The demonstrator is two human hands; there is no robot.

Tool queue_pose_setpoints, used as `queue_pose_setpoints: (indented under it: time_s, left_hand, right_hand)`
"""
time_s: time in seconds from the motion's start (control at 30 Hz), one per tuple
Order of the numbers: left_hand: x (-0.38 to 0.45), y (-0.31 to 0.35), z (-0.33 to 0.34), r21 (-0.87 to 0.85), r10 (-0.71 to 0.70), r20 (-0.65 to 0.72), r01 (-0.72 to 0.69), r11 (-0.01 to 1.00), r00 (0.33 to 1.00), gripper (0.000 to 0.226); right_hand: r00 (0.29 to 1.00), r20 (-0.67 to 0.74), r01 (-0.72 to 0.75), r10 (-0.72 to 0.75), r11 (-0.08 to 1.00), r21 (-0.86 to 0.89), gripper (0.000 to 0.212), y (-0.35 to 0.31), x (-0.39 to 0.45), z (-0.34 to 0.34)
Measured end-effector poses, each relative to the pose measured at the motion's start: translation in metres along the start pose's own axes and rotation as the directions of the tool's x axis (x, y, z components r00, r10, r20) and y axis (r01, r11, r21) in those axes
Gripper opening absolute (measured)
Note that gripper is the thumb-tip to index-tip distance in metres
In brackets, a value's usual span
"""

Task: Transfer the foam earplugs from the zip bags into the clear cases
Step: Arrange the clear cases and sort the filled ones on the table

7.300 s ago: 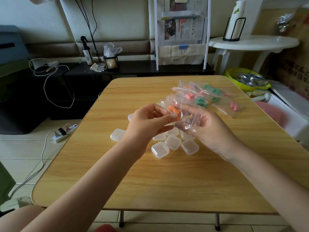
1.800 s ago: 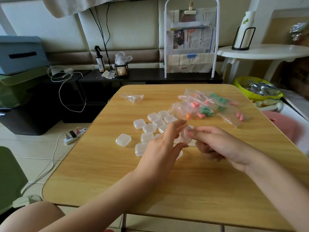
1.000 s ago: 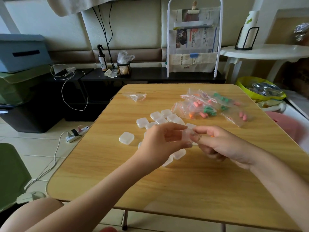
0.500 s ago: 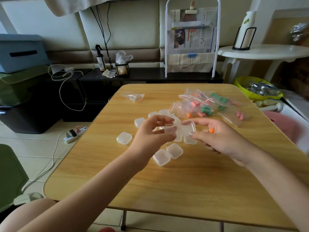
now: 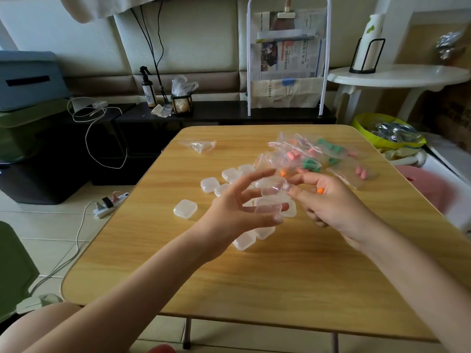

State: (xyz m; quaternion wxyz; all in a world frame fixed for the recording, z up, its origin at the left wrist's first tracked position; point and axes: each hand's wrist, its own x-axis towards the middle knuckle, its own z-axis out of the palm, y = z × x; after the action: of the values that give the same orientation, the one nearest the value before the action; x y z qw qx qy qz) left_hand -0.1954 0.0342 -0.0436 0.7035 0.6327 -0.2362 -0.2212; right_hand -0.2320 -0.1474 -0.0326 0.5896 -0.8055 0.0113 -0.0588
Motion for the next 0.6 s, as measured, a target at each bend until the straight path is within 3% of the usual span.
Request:
queue_pose_setpoints:
  time_s: [0.17,0.27,0.37,0.5,0.6]
  left_hand:
    - [0.001,-0.004,0.001,0.08,-0.006,-0.044,0.009,0.997,0.999,0.053]
    - [0.002,-0.005,0.0,0.095,0.006,-0.094,0.003,0.995,0.996,0.054]
    - [0.003,-0.006,-0.004,0.099,-0.004,-0.176,0.022,0.995,0.984,0.056]
    - [0.003,-0.005,-0.006,0.121,-0.028,-0.228,0.057,0.991,0.973,0.06]
    - [0.004,-0.005,-0.003,0.169,-0.037,-0.245,0.08,0.982,0.969,0.061]
  right_hand:
    - [0.999,0.023,-0.039,0.039,0.999,-0.001,0.012,0.001,0.001,0.001]
    - [0.979,0.163,-0.149,0.12,0.973,0.176,0.024,0.001,0.003,0.003]
    - [0.975,0.145,-0.201,0.167,0.945,0.257,0.029,0.003,0.004,0.002]
    - [0.989,0.065,-0.141,0.134,0.983,0.12,0.022,0.011,0.004,0.003]
    - [0.996,0.049,-0.065,0.075,0.979,-0.193,0.02,0.013,0.004,0.002]
